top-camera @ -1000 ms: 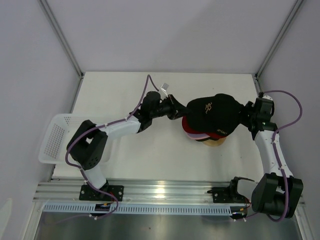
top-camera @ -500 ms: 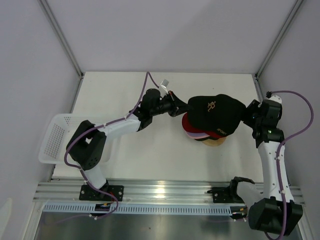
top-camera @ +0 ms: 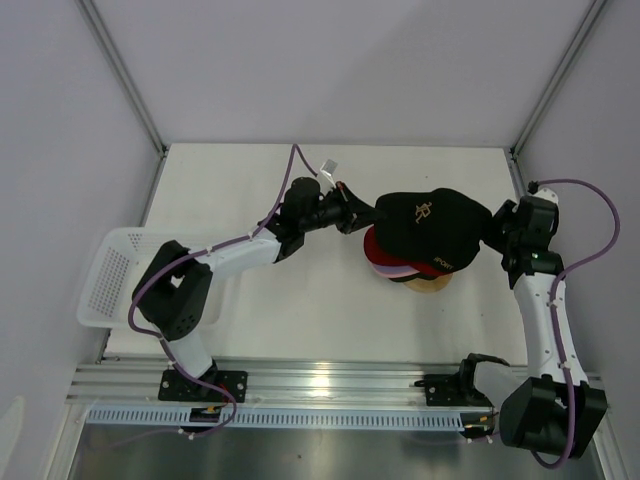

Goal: Stack the hats

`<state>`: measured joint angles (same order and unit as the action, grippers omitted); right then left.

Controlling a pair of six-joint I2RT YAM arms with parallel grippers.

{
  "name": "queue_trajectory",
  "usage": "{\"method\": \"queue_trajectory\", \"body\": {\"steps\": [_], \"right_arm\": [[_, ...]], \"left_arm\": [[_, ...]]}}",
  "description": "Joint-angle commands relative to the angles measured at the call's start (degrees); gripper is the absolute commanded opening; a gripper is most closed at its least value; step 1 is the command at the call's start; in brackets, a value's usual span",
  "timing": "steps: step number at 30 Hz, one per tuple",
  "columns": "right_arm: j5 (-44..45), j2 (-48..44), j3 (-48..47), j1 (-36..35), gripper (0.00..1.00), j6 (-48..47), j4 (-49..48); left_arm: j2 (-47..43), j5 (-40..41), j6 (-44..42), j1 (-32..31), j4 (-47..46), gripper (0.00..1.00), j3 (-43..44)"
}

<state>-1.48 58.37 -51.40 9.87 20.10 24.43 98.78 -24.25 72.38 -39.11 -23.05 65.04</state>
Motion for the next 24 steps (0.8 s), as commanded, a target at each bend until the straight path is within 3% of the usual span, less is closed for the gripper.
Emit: {"method": "queue_trajectory", "body": {"steps": [1, 11, 13, 17, 24], "right_arm": [[1.3, 0.6, 0.3, 0.2, 0.28, -0.5, -2.8], [-1.5, 3.0, 2.1, 0.3, 0.27, 0.5, -7.2], [-1.5, 3.9, 2.1, 0.3, 0.21, 0.4, -7.7], [-0.5, 5.3, 2.0, 0.3, 0.0, -0.3, -7.6], [1.5, 4.1, -2.2, 0.3, 0.0, -1.5, 0.5]], "left_arm": [[-1.1, 2.3, -0.1, 1.0, 2.4, 0.01, -1.2], [-0.4, 1.9, 0.0, 1.3, 2.1, 0.01, -1.6], [-0.2, 1.8, 0.0, 1.3, 1.9, 0.01, -1.6], [0.1, 1.5, 0.3, 1.7, 1.7, 0.01, -1.6], [0.7, -2.3, 0.4, 1.5, 1.7, 0.01, -0.1]]}}
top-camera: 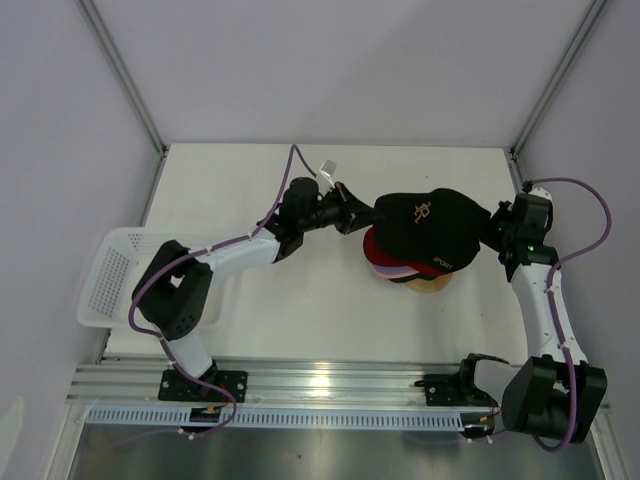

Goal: Stack the hats

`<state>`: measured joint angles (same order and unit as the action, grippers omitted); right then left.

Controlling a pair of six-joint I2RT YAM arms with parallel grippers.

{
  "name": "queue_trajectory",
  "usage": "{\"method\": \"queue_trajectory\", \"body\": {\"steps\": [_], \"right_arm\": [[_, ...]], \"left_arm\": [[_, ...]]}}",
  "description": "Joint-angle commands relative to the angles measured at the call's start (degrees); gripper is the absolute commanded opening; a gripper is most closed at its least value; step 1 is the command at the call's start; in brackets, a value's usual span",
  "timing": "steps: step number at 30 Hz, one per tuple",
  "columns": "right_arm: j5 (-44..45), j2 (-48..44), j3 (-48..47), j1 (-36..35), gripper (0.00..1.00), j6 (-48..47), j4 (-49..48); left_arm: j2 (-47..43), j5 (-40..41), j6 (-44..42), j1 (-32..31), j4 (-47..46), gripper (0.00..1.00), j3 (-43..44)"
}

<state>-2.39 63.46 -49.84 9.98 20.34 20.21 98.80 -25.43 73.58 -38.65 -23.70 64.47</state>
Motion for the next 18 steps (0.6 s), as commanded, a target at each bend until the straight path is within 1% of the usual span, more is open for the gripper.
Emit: {"method": "queue_trajectory", "body": {"steps": [1, 3, 8, 11, 18], "right_arm": [[4.1, -1.1, -6.3, 0.2, 0.0, -1.8, 6.3], [3.7, -2.1, -8.7, 0.2, 0.0, -2.1, 10.6], [4.1, -5.1, -13.2, 0.2, 0.0, -2.8, 16.5], [4.5, -6.1, -14.6, 0.2, 0.0, -3.0, 18.2], [5.0, -8.2, -15.4, 0.2, 0.0, -2.9, 17.3]], "left_arm": [[0.4, -1.2, -0.9, 0.9, 2.5, 0.01, 0.6], [-0.4, -0.9, -1.0, 0.2, 3.2, 0.01, 0.2], [-1.2, -1.0, -1.2, -0.5, 3.8, 0.01, 0.5], [-1.2, -0.8, -0.8, -0.7, 3.5, 0.01, 0.4], [-1.3, -0.3, 2.3, -1.0, 1.8, 0.01, 0.7]]}}
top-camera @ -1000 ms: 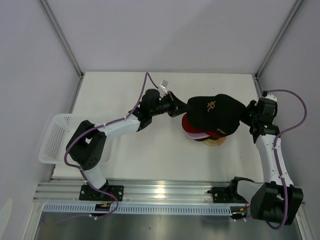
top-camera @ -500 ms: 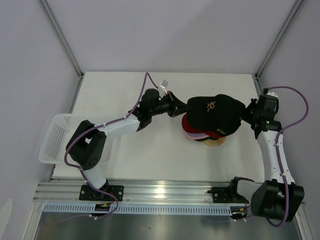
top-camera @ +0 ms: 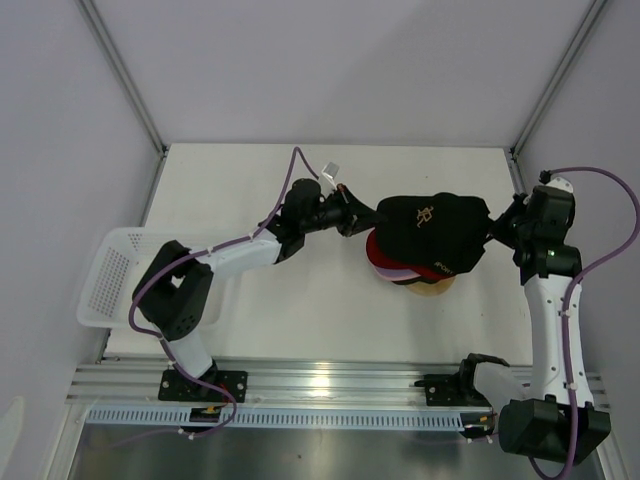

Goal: Stack the hats

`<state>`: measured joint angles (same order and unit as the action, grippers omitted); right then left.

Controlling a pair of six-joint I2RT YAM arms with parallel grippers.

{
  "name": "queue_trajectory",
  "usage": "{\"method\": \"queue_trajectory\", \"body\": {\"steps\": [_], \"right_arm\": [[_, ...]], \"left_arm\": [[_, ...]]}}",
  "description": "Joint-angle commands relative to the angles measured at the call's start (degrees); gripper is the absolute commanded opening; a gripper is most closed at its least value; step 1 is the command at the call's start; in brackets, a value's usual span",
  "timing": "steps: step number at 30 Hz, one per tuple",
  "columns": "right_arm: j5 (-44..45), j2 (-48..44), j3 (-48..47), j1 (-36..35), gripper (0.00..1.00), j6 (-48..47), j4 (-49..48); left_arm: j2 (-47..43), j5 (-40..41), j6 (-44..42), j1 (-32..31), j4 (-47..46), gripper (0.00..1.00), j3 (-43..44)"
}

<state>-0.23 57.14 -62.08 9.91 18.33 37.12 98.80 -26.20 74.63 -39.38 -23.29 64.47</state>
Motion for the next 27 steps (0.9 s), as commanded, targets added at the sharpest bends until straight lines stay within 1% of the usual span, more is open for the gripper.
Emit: {"method": "queue_trajectory", "body": {"steps": [1, 4, 7, 12, 16, 22, 23, 27], "right_arm": [[2.9, -1.8, -3.6, 0.3, 0.0, -1.2, 0.6], [2.6, -1.0, -6.8, 0.3, 0.0, -1.0, 1.7], [1.3, -1.1, -10.2, 0.3, 0.0, -1.0, 2.1], [2.8, -1.2, -14.6, 0.3, 0.0, -2.2, 5.0], [3.4, -1.5, -14.1, 0.3, 0.0, -2.5, 4.1], [0.9, 2.7, -12.4, 0.3, 0.0, -1.8, 1.7], [-0.8, 3.2, -12.1, 0.3, 0.0, -1.7, 1.5], [-1.0, 5.0, -11.2, 0.3, 0.0, -1.6, 0.1]], "left_arm": [[-1.4, 0.8, 2.1, -0.3, 1.4, 0.01, 0.8], [-1.8, 0.1, 5.5, -0.2, -1.7, 0.01, 1.1], [-1.9, -0.7, 6.9, -0.4, -1.8, 0.01, 3.4], [-3.4, -0.3, 7.9, -0.7, -0.8, 0.01, 4.3], [-4.5, 1.8, 8.4, -0.4, -0.5, 0.01, 1.4], [-4.8, 3.2, 8.4, 2.5, -0.4, 0.01, -0.9], [-5.1, 3.7, 8.3, 2.6, -0.1, 0.01, -2.1], [-6.9, 7.8, 5.1, 3.3, 3.2, 0.01, -3.8]]}}
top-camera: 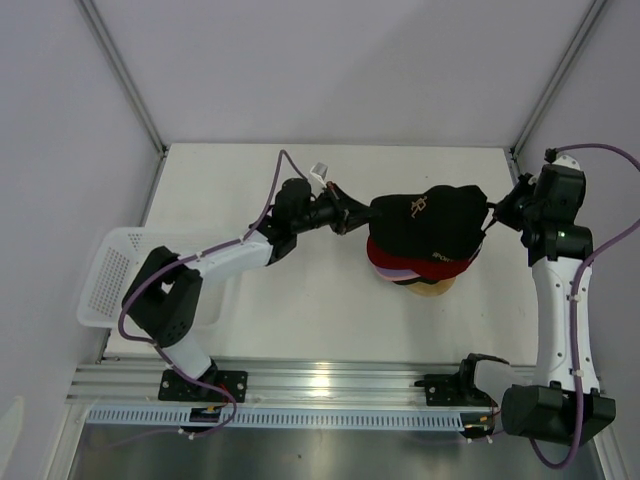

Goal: Stack the hats

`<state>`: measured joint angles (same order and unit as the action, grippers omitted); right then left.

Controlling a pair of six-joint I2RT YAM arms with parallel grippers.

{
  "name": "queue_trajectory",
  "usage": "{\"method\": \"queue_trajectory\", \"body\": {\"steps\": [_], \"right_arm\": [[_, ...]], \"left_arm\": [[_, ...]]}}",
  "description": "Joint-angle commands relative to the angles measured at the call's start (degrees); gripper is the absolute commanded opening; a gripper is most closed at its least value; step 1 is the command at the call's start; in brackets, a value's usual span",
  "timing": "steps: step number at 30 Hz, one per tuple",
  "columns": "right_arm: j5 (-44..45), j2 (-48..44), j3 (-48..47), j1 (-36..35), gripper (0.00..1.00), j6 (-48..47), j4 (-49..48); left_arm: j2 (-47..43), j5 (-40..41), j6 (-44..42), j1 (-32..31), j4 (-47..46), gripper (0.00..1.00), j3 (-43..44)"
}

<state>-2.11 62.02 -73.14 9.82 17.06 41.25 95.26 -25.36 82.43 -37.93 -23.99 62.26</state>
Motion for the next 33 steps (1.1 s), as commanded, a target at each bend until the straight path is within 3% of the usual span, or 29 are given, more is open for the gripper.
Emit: {"method": "queue_trajectory", "body": {"steps": [1, 9, 22, 33], "right_arm": [[1.1, 0.4, -0.2, 0.4, 0.0, -0.4, -4.4], [0.9, 2.8, 1.4, 0.4, 0.0, -0.3, -4.9], [7.3, 3.7, 13.5, 0.4, 0.0, -1.2, -6.7], [6.2, 7.9, 18.7, 0.3, 0.0, 0.3, -8.7]], "left_arm": [[-3.7, 8.6, -3.4, 1.8, 5.5, 0.01, -1.6], [-3.6, 13.2, -6.6, 1.5, 10.8, 0.01, -3.0], [1.7, 17.5, -11.6, -2.0, 10.8, 0.01, -3.6], [4.2, 22.5, -12.8, -2.9, 13.4, 0.01, -6.4]]}}
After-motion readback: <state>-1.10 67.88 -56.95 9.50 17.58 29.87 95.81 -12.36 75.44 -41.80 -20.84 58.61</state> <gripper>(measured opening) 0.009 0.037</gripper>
